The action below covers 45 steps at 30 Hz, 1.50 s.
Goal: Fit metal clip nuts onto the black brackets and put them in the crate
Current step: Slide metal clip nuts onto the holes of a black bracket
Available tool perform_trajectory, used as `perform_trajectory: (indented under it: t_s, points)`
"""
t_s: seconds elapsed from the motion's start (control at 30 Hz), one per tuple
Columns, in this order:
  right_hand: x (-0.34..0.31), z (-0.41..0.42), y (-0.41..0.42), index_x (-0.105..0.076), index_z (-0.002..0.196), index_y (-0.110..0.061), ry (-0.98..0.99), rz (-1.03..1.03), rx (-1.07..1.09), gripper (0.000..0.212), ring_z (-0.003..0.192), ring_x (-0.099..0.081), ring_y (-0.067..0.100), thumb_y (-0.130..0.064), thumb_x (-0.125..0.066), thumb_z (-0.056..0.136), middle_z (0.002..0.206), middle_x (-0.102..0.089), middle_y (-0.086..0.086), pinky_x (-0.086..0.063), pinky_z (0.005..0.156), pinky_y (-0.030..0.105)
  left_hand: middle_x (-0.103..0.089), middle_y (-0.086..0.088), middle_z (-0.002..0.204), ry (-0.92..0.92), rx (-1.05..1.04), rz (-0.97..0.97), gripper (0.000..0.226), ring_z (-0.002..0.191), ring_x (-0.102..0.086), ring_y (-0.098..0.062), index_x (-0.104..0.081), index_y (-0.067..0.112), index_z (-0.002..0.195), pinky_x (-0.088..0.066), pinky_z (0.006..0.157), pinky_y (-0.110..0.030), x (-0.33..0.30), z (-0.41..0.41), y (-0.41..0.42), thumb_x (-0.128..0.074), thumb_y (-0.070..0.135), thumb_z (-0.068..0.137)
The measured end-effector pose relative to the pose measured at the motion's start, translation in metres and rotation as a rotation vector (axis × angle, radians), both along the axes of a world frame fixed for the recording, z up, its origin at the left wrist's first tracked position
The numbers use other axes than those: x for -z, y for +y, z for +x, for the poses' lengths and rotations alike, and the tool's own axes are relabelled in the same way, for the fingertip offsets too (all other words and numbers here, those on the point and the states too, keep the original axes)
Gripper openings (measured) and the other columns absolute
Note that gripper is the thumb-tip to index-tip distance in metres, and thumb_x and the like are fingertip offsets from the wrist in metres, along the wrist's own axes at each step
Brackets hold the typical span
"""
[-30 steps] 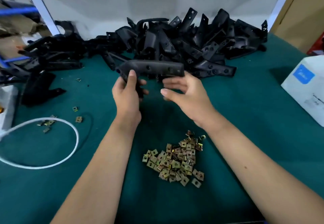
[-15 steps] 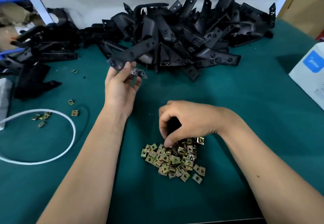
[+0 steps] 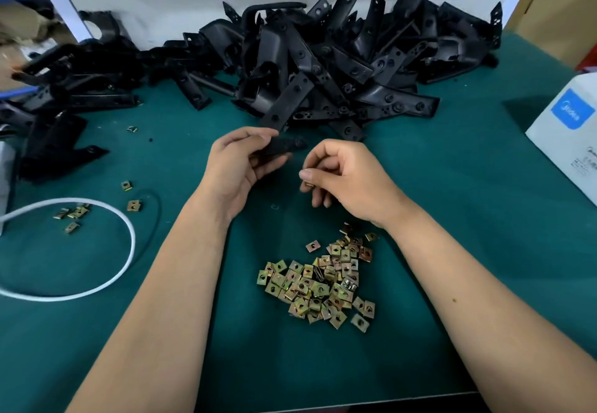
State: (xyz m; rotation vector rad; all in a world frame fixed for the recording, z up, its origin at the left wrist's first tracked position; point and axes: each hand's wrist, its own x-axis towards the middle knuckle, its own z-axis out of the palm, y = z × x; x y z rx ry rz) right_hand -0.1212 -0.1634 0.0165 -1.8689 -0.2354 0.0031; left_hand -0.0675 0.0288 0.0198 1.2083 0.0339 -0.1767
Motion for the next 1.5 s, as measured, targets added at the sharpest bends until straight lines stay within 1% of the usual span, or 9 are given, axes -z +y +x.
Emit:
perform_trajectory:
  t_s: [0.2,0.33,0.47,0.67,0.93,1.13,1.27,1.37,1.5]
  points:
    - [0.004,0.002,0.001,-0.066,0.089,-0.011,-0.083,0.004,0.097,0.011,0.060,-0.063,0.022,-0.017,-0.073,0.096,0.077,-0.071,0.005,-0.052,0.051,0.031,-0.073,-0.021,0.100,0.009,0.011,-0.304,0.016,0.104,-0.073,-0.043,-0.072,0.001,0.094,-0.061,0.080,-0.029,0.000,-0.004,-0.004,-0.060,-0.009,0.093]
    - [0.006,0.003,0.000,-0.069,0.087,-0.011,-0.023,0.272,0.175,0.010,0.055,-0.054,0.011,-0.014,-0.072,0.096,0.066,-0.066,-0.003,-0.045,0.044,0.024,-0.073,-0.023,0.105,0.029,0.109,-0.411,0.019,0.110,-0.070,-0.044,-0.072,-0.001,0.088,-0.061,0.085,-0.035,0.000,-0.010,-0.016,-0.056,-0.001,0.097]
    - [0.005,0.003,0.002,-0.073,0.093,-0.007,0.010,0.413,0.238,0.004,0.060,-0.065,0.017,-0.006,-0.071,0.096,0.072,-0.071,0.006,-0.050,0.050,0.023,-0.074,-0.014,0.103,-0.065,0.133,-0.116,0.018,0.103,-0.072,-0.024,-0.074,0.001,0.097,-0.060,0.087,-0.033,0.005,-0.011,-0.023,-0.057,-0.003,0.098]
    - [0.005,0.002,0.004,-0.072,0.097,-0.004,0.057,0.458,0.241,0.011,0.067,-0.074,0.024,0.006,-0.068,0.093,0.076,-0.075,0.012,-0.057,0.057,0.023,-0.073,-0.011,0.096,-0.239,0.181,0.172,0.025,0.092,-0.069,-0.023,-0.075,0.006,0.106,-0.057,0.092,-0.036,0.010,-0.015,-0.026,-0.074,-0.008,0.085]
    - [0.005,0.003,0.004,-0.070,0.097,-0.001,0.056,0.427,0.259,0.005,0.058,-0.068,0.019,0.003,-0.068,0.094,0.075,-0.073,0.013,-0.054,0.052,0.025,-0.078,-0.009,0.089,-0.280,0.104,0.232,0.020,0.087,-0.074,-0.020,-0.077,0.007,0.093,-0.059,0.085,-0.031,0.012,-0.015,-0.030,-0.076,-0.010,0.083]
    - [0.003,0.005,0.001,-0.070,0.093,-0.006,0.070,0.569,0.392,0.009,0.070,-0.070,0.018,0.001,-0.066,0.097,0.084,-0.073,0.010,-0.053,0.053,0.024,-0.073,-0.010,0.104,-0.078,0.039,-0.182,0.023,0.106,-0.070,-0.030,-0.078,0.004,0.103,-0.057,0.090,-0.030,0.008,-0.011,-0.026,-0.055,0.007,0.104]
    - [0.005,0.004,0.002,-0.074,0.090,-0.011,0.058,0.512,0.340,0.010,0.074,-0.067,0.014,-0.002,-0.071,0.094,0.083,-0.071,0.004,-0.053,0.057,0.023,-0.069,-0.012,0.111,-0.020,0.095,-0.218,0.032,0.090,-0.060,-0.018,-0.075,0.013,0.117,-0.053,0.083,-0.027,0.004,-0.012,-0.025,-0.050,0.000,0.102]
    - [0.006,0.003,0.004,-0.076,0.093,-0.010,0.051,0.501,0.309,0.009,0.069,-0.066,0.014,-0.001,-0.073,0.092,0.079,-0.073,0.005,-0.053,0.058,0.023,-0.070,-0.016,0.113,0.030,0.126,-0.274,0.031,0.090,-0.067,-0.021,-0.073,0.013,0.117,-0.057,0.090,-0.031,0.004,-0.015,-0.029,-0.057,-0.004,0.097]
    - [0.007,0.003,0.006,-0.077,0.093,-0.008,0.034,0.513,0.325,0.010,0.068,-0.067,0.013,0.001,-0.073,0.091,0.077,-0.074,0.005,-0.053,0.059,0.021,-0.071,-0.015,0.107,0.067,0.127,-0.344,0.025,0.091,-0.073,-0.022,-0.072,0.010,0.113,-0.060,0.084,-0.031,0.006,-0.015,-0.031,-0.062,-0.002,0.094]
